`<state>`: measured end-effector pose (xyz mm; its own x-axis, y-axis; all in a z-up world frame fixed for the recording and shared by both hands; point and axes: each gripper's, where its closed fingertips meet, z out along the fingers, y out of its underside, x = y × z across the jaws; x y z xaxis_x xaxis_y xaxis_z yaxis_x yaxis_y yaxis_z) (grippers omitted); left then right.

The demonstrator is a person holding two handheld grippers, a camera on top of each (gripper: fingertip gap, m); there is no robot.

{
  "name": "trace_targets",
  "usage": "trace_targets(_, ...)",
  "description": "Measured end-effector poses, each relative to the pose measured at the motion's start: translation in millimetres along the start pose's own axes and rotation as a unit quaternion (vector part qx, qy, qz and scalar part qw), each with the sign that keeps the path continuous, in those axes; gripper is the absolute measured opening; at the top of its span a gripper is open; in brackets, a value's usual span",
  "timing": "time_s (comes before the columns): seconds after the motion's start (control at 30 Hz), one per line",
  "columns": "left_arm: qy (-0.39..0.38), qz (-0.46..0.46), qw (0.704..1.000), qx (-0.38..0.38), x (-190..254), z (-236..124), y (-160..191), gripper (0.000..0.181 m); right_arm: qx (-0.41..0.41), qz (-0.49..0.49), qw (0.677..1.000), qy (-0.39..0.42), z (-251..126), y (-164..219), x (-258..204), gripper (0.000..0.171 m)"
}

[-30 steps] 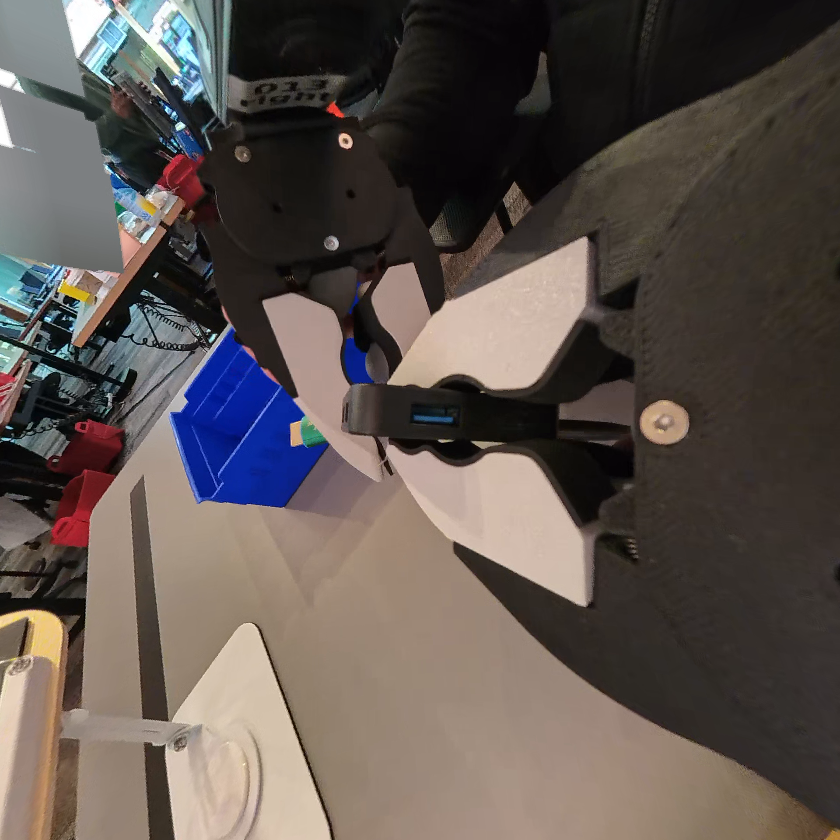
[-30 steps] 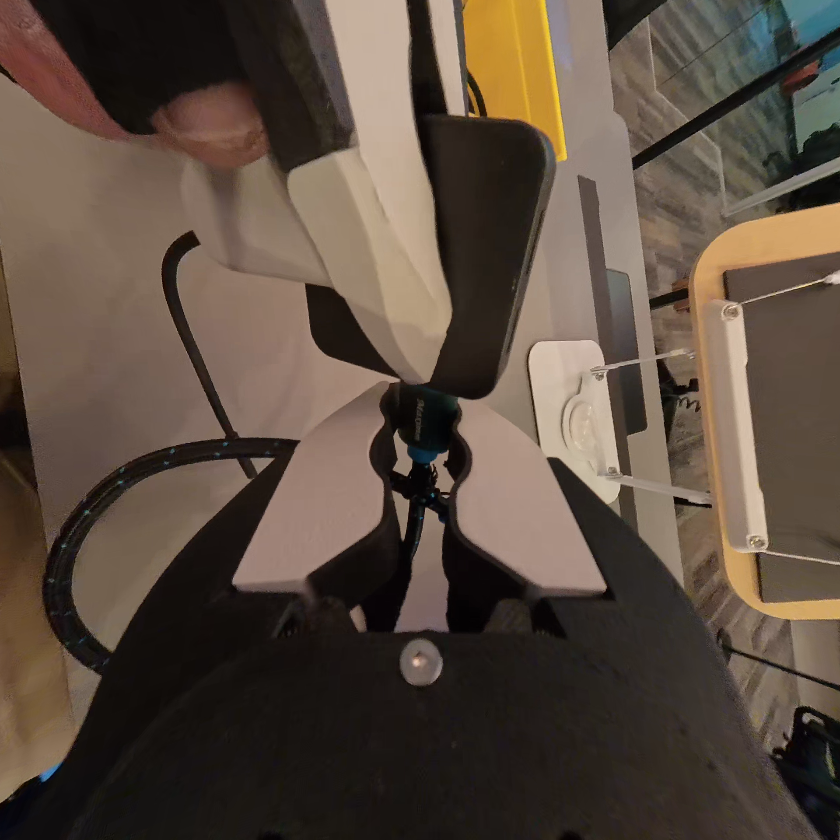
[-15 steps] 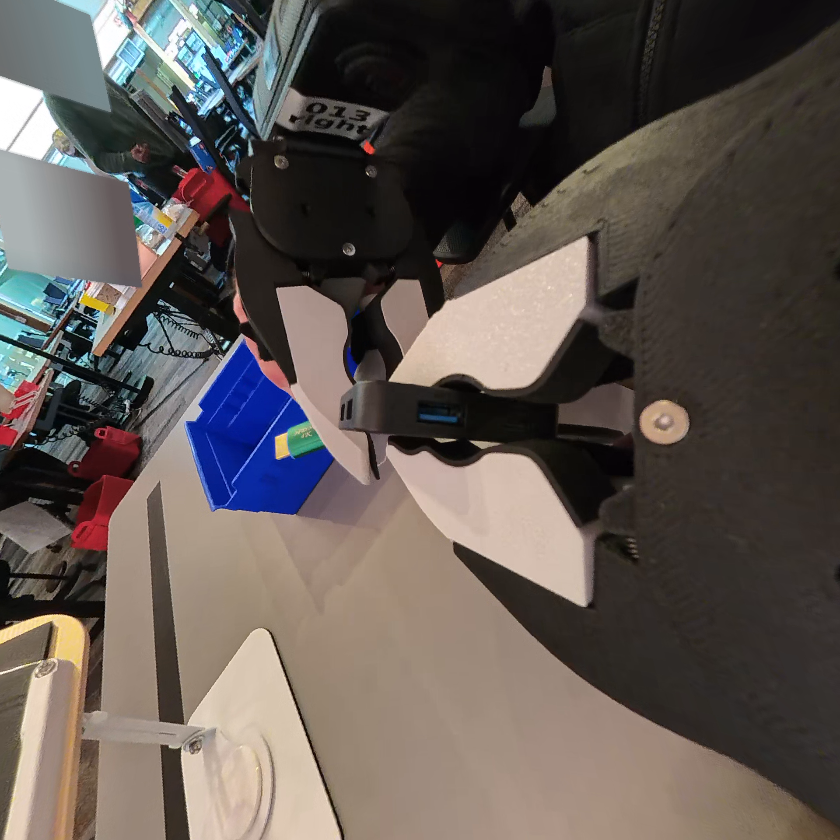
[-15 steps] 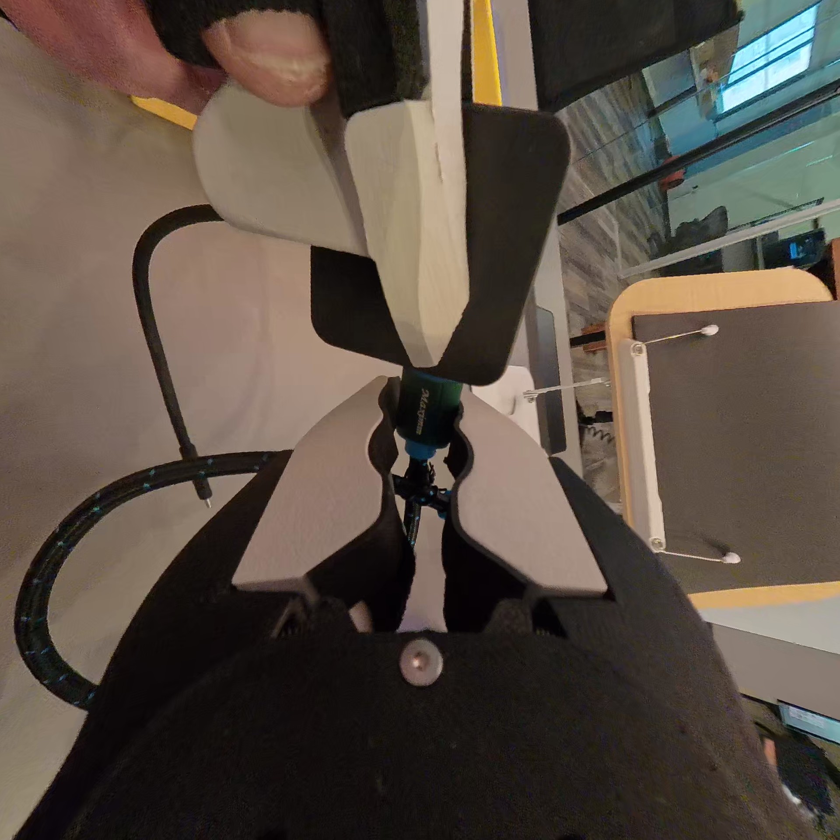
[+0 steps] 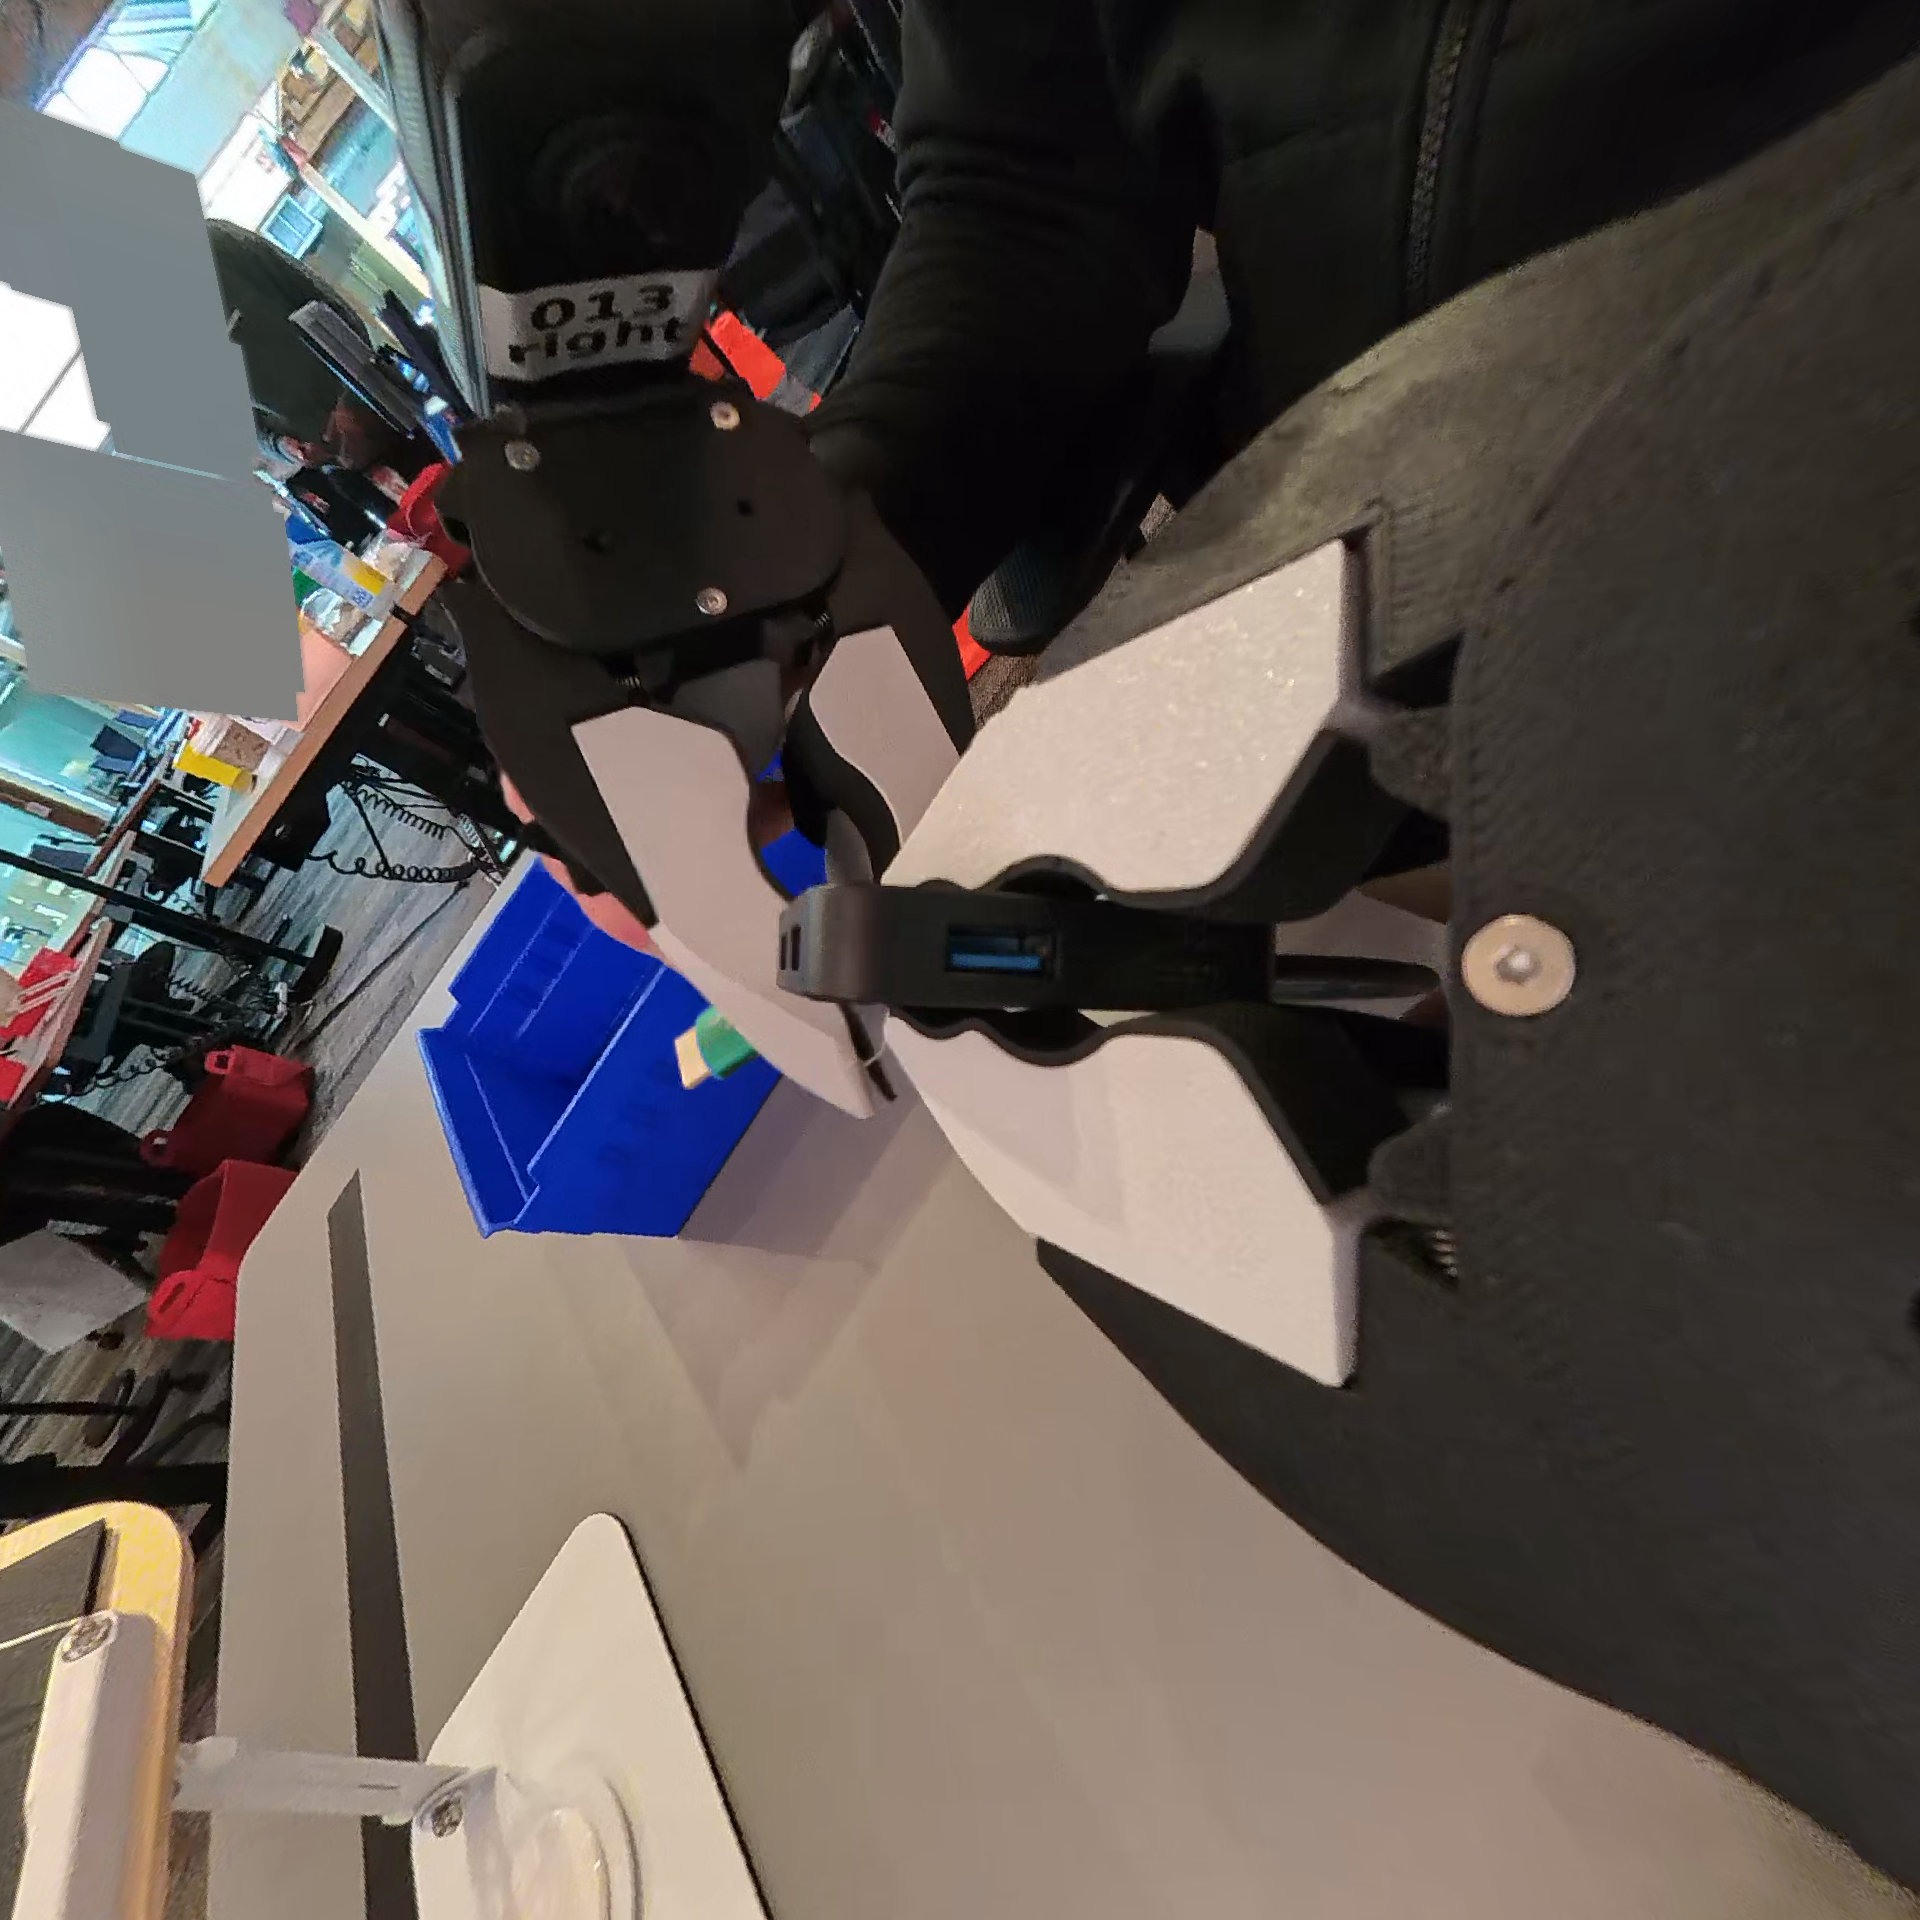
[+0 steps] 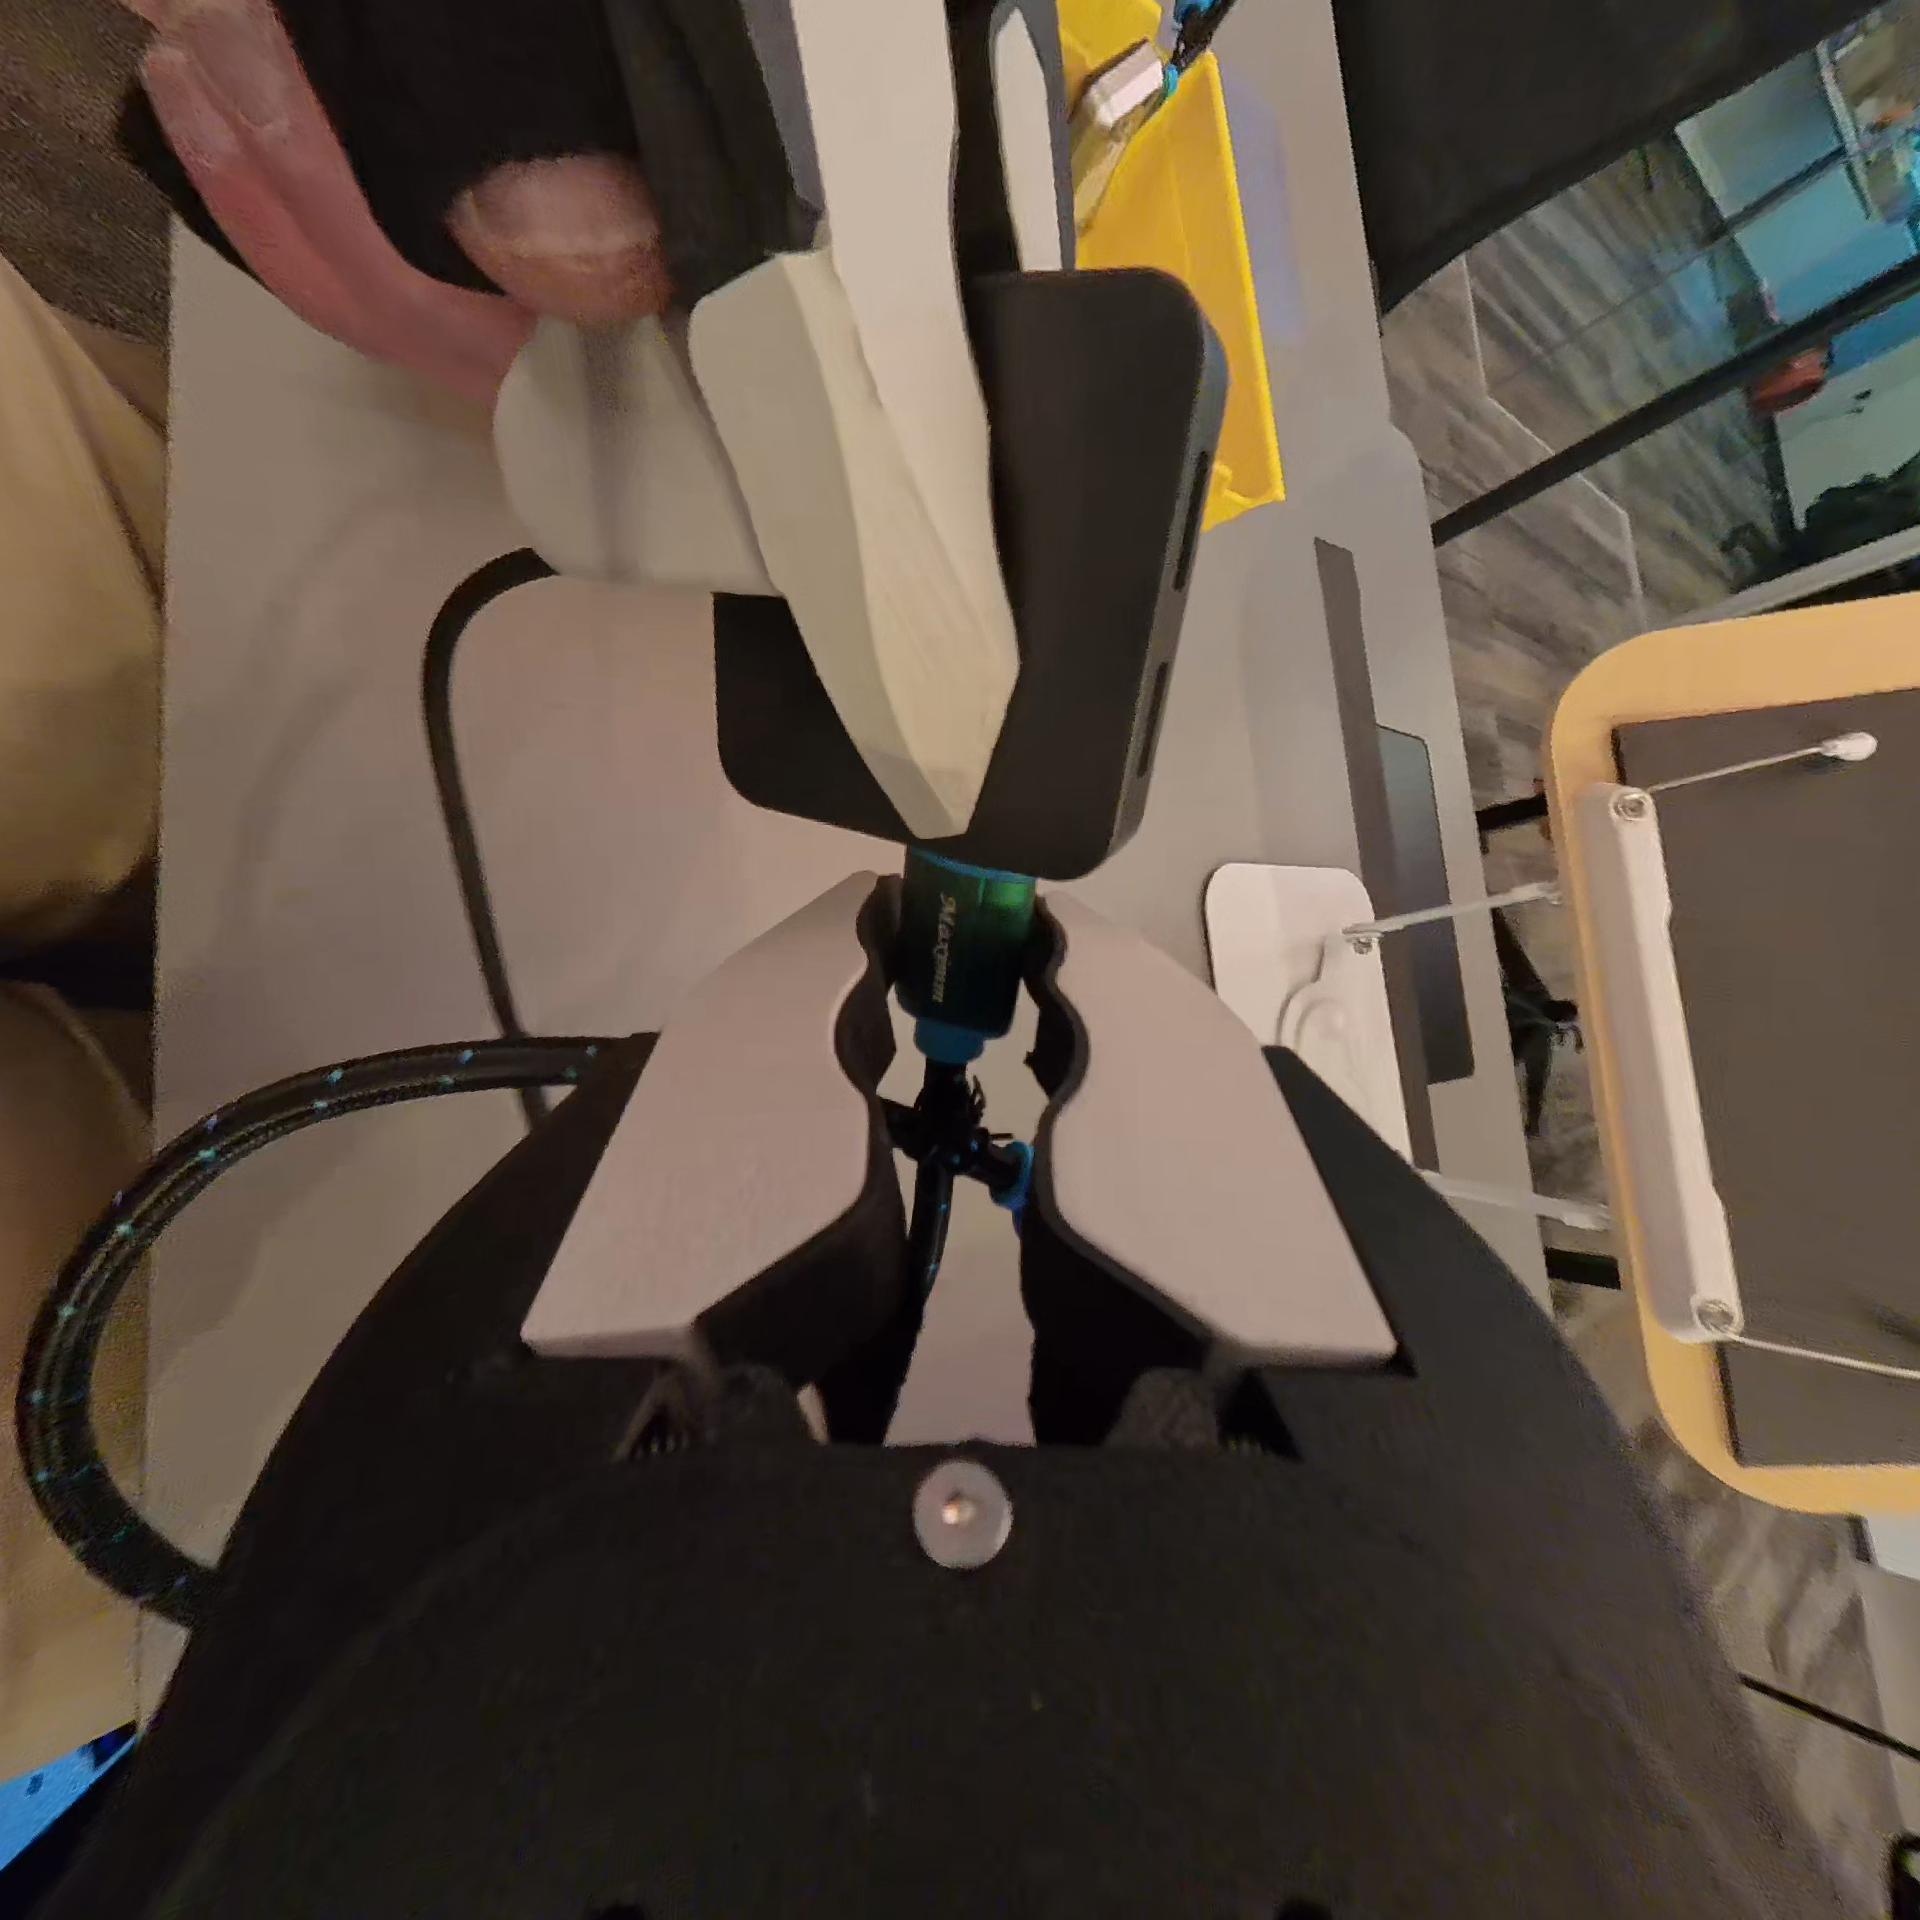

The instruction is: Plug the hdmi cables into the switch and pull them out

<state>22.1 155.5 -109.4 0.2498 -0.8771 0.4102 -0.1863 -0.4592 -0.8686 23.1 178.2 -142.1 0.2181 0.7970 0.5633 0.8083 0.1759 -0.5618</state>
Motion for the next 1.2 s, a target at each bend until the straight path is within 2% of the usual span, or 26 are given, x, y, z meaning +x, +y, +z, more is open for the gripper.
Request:
trace_targets(0.1, -0.007, -0.004, 1.000, -0.004, -0.5, 1.3, 1.0, 0.014, -0.018, -0.015, 0.999, 0.022, 2.3, 0.1, -0.9, 0.018)
trace_targets(0.3, -0.036, -0.001, 0.999, 0.013, -5.1, -2.2, -4.1, 0.015, -0.064, -0.055, 0.987, 0.140, 4.9, -0.9, 16.0, 0.018)
trace_targets(0.5, -0.008, 0.003, 1.000, 0.010, 1.0, -3.6, -4.6, 0.014, -0.027, -0.081, 0.989, 0.119, -1.7, -4.7, 14.3, 0.017)
trace_targets(0.6, -0.003, -0.001, 1.000, 0.013, 1.6, -1.5, -6.3, 0.014, -0.031, -0.072, 0.991, 0.108, -3.4, -1.2, 15.3, 0.017)
trace_targets(0.63, -0.013, -0.004, 0.999, 0.031, -1.5, -5.8, -12.3, 0.014, -0.063, -0.068, 0.988, 0.124, -5.9, 13.1, 24.2, 0.017)
trace_targets(0.7, -0.058, -0.027, 0.992, 0.105, -27.8, -48.7, -43.4, 0.014, -0.074, 0.002, 0.987, 0.145, -22.4, 50.1, 50.1, 0.016)
trace_targets(0.77, -0.102, 0.023, 0.987, 0.121, -38.2, -76.4, -61.2, 0.014, -0.054, 0.041, 0.989, 0.134, -33.8, 51.8, 59.9, 0.016)
trace_targets(0.83, -0.102, 0.043, 0.988, 0.104, -30.6, -68.0, -60.6, 0.014, -0.036, 0.059, 0.991, 0.112, -29.6, 38.7, 55.6, 0.016)
trace_targets(0.9, -0.115, 0.070, 0.988, 0.081, -28.0, -59.4, -54.5, 0.014, -0.068, 0.053, 0.989, 0.117, -26.3, 49.9, 55.1, 0.016)
trace_targets(0.97, -0.114, 0.070, 0.988, 0.077, -27.8, -59.3, -53.0, 0.014, -0.053, 0.084, 0.988, 0.117, -32.9, 52.6, 60.3, 0.016)
trace_targets(1.1, -0.083, 0.049, 0.991, 0.096, -30.8, -65.2, -54.3, 0.014, -0.065, 0.141, 0.973, 0.170, -77.5, 68.3, 94.2, 0.016)
trace_targets(1.2, -0.079, 0.036, 0.991, 0.101, -34.9, -70.1, -56.1, 0.014, -0.108, 0.204, 0.948, 0.217, -120.2, 111.7, 117.2, 0.016)
